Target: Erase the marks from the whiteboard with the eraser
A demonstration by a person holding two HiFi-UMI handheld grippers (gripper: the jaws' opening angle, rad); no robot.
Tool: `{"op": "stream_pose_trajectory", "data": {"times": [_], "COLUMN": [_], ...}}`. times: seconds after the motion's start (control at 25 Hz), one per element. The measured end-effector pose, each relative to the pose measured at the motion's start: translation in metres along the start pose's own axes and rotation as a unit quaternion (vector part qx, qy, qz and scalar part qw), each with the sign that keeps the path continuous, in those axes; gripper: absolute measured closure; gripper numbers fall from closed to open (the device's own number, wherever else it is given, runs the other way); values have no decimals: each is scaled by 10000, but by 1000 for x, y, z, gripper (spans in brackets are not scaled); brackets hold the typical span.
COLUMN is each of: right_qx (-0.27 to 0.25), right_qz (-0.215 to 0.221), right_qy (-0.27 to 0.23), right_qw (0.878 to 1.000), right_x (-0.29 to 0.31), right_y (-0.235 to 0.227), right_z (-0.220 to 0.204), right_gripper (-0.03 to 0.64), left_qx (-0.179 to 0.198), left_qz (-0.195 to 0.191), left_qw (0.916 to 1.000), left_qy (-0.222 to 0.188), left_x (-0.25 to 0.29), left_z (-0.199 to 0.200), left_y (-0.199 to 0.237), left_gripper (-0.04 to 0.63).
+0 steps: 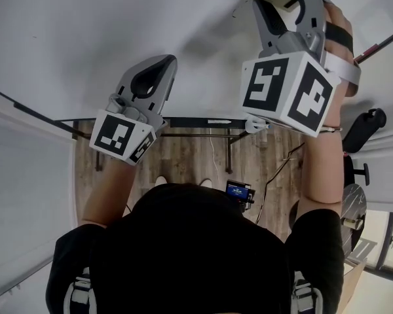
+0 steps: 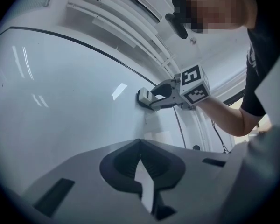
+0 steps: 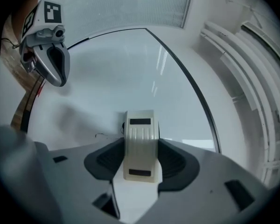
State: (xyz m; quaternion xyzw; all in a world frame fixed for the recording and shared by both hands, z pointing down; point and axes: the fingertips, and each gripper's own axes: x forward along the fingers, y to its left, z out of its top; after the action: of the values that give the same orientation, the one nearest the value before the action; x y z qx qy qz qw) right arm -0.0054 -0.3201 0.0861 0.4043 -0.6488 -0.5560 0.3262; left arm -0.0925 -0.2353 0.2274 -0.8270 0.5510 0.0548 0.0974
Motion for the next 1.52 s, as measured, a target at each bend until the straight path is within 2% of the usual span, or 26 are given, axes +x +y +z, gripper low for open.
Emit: {"op": "stream_pose_trajectory", "data": {"times": [0.24, 0.56, 0.92, 1.08, 1.2, 1.28, 1.44, 1.52], "right_qx": [-348, -737, -690, -642, -406, -50, 1067, 1781], "right_qz": [340, 1455, 2246, 2327, 2405, 2525, 2734, 2787], "right_qy": [123, 150, 121, 21, -119, -335, -816, -1015], "right_qw": [9987, 9865, 9719, 9704, 9697, 9670, 9525, 9382], "right_x": [7, 5, -2, -6, -15, -24, -46, -54], "right_y": [46, 153, 231, 249, 252, 257, 267, 270], "right_z": [-2, -3, -11, -16, -15, -9, -1, -1], "right_gripper": [394, 394, 393, 391, 391, 391, 391, 391], "left_qx": [-59, -78, -134, -142, -150, -167, -165, -171], "left_qz": [-23, -71, 25, 76, 142, 174, 145, 109], "left_qw": [10000, 9999, 9997, 9995, 9992, 9990, 9987, 9987], "left_qy": [54, 102, 217, 274, 334, 383, 450, 477], "left_x": [4, 4, -5, -9, -15, -19, -25, -27], "left_z": [-5, -11, -24, -28, -33, -38, -49, -56], "left_y": [0, -4, -1, -1, 1, 2, 1, -1], "left_gripper": [589, 589, 589, 589, 589, 589, 589, 589]}}
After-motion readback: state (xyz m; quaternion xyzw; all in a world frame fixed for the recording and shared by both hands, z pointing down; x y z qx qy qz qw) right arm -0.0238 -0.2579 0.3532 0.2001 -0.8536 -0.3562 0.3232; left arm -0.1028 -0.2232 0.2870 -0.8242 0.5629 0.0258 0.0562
